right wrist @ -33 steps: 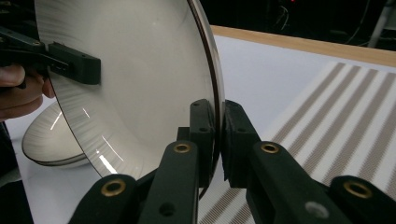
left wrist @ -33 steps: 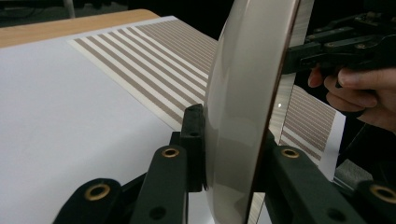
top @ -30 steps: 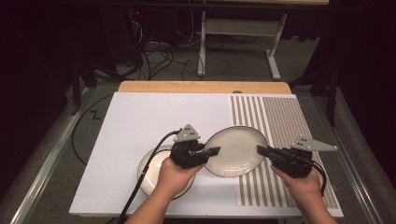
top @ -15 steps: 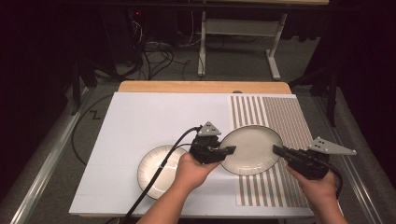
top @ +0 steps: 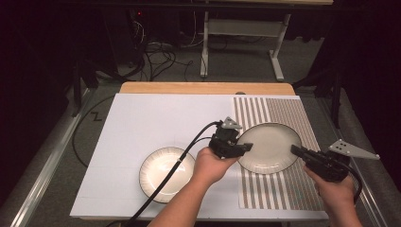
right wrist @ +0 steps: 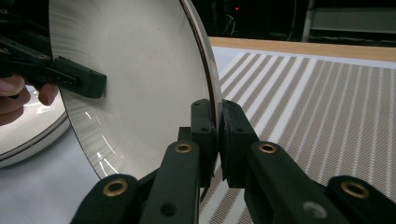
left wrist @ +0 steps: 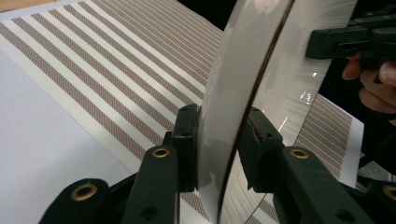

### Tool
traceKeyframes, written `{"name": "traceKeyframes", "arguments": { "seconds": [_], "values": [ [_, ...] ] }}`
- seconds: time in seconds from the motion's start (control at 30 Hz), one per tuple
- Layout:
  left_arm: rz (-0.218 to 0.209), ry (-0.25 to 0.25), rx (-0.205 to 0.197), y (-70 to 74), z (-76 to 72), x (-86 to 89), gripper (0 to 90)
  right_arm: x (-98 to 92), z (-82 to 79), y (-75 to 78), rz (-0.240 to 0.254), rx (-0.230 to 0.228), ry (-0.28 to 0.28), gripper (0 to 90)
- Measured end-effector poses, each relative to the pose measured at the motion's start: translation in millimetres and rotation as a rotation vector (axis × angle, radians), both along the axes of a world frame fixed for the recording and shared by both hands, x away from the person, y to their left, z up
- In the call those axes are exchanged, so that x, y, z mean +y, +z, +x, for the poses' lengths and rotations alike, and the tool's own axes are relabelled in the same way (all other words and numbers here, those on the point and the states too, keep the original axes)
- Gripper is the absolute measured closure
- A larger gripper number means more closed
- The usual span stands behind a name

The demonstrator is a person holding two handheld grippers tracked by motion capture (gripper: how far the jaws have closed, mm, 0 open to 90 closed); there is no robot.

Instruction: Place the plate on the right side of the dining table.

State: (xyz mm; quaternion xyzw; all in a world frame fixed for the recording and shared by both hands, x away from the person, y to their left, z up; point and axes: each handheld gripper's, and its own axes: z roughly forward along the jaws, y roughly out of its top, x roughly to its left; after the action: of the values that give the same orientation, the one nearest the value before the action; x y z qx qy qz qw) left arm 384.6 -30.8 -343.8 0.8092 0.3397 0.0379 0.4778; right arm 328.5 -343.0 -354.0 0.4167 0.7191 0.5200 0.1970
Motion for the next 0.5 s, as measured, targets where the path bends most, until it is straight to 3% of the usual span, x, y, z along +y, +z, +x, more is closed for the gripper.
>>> {"name": "traceKeyframes", "arguments": {
  "seconds": [0.17, 0.3, 0.5],
  "values": [
    [0.042, 0.015, 0.008, -5.9, 9.1, -13.7, 73.9, -12.8, 2.1, -4.0, -0.01, 0.011, -0.049, 87.5],
    [0.021, 0.021, 0.039, -11.8, 17.0, -21.5, 77.4, -22.8, 4.6, -8.7, -0.008, 0.025, -0.08, 87.5],
    [0.006, 0.044, 0.055, -19.8, 27.1, -33.2, 77.2, -32.4, 12.0, -14.4, 0.002, 0.041, -0.115, 87.4]
  ]
}}
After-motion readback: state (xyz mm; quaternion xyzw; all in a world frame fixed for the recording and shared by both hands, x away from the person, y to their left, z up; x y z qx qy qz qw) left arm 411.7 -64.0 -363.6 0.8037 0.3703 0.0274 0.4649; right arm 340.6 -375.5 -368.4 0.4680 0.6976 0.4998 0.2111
